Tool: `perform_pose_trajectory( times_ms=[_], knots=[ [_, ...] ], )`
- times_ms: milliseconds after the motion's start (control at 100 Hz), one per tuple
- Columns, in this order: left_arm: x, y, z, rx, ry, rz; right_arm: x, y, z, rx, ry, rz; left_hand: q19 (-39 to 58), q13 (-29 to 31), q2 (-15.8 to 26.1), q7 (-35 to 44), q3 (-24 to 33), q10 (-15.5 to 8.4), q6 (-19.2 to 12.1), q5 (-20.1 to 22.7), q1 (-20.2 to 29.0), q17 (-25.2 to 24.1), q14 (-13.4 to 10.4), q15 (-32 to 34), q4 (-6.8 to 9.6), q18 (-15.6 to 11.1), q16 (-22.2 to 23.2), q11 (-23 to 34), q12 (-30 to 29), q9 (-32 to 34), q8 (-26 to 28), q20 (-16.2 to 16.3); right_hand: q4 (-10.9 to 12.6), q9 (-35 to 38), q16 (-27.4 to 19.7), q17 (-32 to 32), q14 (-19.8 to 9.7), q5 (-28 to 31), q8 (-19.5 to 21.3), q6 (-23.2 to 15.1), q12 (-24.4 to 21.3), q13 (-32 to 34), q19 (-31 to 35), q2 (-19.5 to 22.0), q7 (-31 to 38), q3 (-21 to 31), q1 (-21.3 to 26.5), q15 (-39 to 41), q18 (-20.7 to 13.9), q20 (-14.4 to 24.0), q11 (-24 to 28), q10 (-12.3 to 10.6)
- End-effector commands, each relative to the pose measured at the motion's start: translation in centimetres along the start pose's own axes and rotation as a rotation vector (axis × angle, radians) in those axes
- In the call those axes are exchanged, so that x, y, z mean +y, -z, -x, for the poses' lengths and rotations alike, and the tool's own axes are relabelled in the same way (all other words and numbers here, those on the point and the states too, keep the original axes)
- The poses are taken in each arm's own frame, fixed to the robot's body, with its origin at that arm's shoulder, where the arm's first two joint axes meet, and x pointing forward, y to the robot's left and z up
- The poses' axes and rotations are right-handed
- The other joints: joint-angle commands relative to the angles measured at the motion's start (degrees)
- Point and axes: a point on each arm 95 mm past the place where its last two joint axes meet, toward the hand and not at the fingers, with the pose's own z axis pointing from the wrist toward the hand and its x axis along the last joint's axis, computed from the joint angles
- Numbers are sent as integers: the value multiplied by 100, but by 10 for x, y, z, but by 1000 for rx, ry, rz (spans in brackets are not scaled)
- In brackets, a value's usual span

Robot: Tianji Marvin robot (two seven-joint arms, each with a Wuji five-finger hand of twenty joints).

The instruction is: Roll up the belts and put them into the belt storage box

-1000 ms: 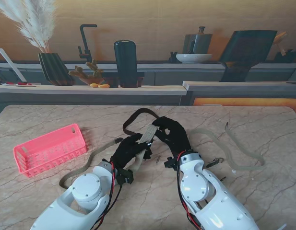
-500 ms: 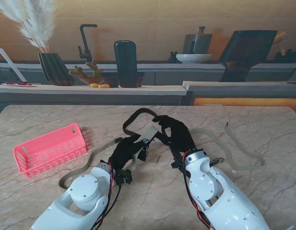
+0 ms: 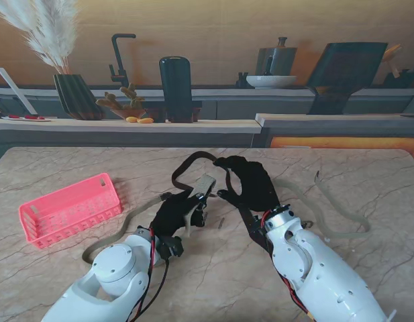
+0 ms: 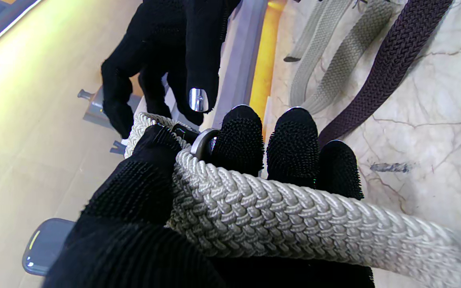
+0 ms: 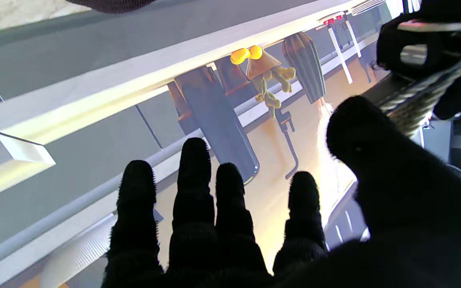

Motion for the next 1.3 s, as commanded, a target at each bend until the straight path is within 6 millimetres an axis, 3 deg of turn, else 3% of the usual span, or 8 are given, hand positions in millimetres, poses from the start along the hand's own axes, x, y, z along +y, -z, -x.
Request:
perform_pose_trajectory(
  times_ms=[0, 380, 650, 750, 880, 990, 1160, 1290],
  knots=[
    [7, 1, 1, -13, 23, 1, 3, -5, -1, 39, 17, 5, 200, 225, 244, 506, -126, -108, -183, 216, 339, 60, -25, -6, 136, 92, -90, 78, -94, 212, 151, 51, 4, -234, -53, -12, -151, -259, -24, -438, -56, -138, -89, -133, 75, 212, 1, -20, -211, 112, -51, -173],
    [18, -2, 2, -102, 178, 2, -4, -16, -5, 249, 167, -13, 248, 243, 330, 655, -164, -165, -70, 104, 336, 64, -43, 40, 136, 94, -236, 165, -232, 206, 155, 65, -56, -67, -116, 21, -170, 57, -76, -690, -23, -12, 216, -33, 728, 328, 169, 195, -217, 40, 97, -341],
    [21, -2, 1, -125, 228, 7, -8, -20, -6, 314, 189, -19, 239, 222, 393, 669, -285, -134, -35, 34, 441, 47, -65, 61, 135, 95, -289, 209, -270, 145, 157, 63, -89, 602, -163, 128, -237, 1268, -124, -724, -19, 333, 505, 479, 1203, 184, 395, 347, -192, -160, 73, -628],
    [22, -2, 0, -128, 233, 9, -10, -21, -6, 329, 196, -23, 239, 216, 402, 667, -310, -125, -31, 25, 469, 47, -59, 63, 143, 95, -299, 216, -276, 134, 158, 63, -559, 1023, -178, 168, -256, 1798, -1042, -924, -8, 489, 675, 414, 1837, -146, 714, 389, -170, -384, -22, -733],
    [21, -2, 0, -127, 220, 8, -11, -22, -6, 337, 197, -25, 238, 220, 401, 662, -366, -124, -34, 33, 486, 53, -67, 79, 154, 105, -308, 229, -284, 133, 152, 63, -585, 2293, -118, 275, -294, 2956, -1508, -1045, 41, 825, 785, 508, 2507, -405, 898, 525, -109, -473, 108, -951],
    [21, -4, 0, -120, 169, -14, -11, -23, -7, 337, 191, -27, 239, 188, 306, 563, -378, -92, -145, 107, 460, 4, -30, 95, 224, 96, -323, 207, -313, 140, -13, 70, -597, 3750, -2, 375, -356, 3548, -1863, -834, -11, 1178, 837, 379, 2558, -315, 915, 736, -57, -510, 50, -912],
    [17, -8, 0, -86, 40, -55, -9, -21, -8, 306, 196, -20, -9, -383, -104, -298, -24, 92, -262, -105, -358, -523, 205, -219, 201, 82, -400, -131, -379, -398, -668, 96, -652, 4256, 159, 445, -253, 3854, -2119, -431, -23, 1407, 906, 117, 2584, -40, 929, 1007, 93, -533, 49, -765],
    [14, -11, -2, -53, -71, -92, -7, -20, -10, 265, 208, -7, -339, -992, 125, -1139, 12, 218, -160, -396, -1165, -998, 328, -637, 324, 97, -475, -560, -435, -1083, -658, 40, -659, 4477, 228, 527, -102, 4037, -2281, -81, -49, 1616, 1054, -29, 2563, 79, 993, 1197, 232, -524, 112, -555]
  ],
)
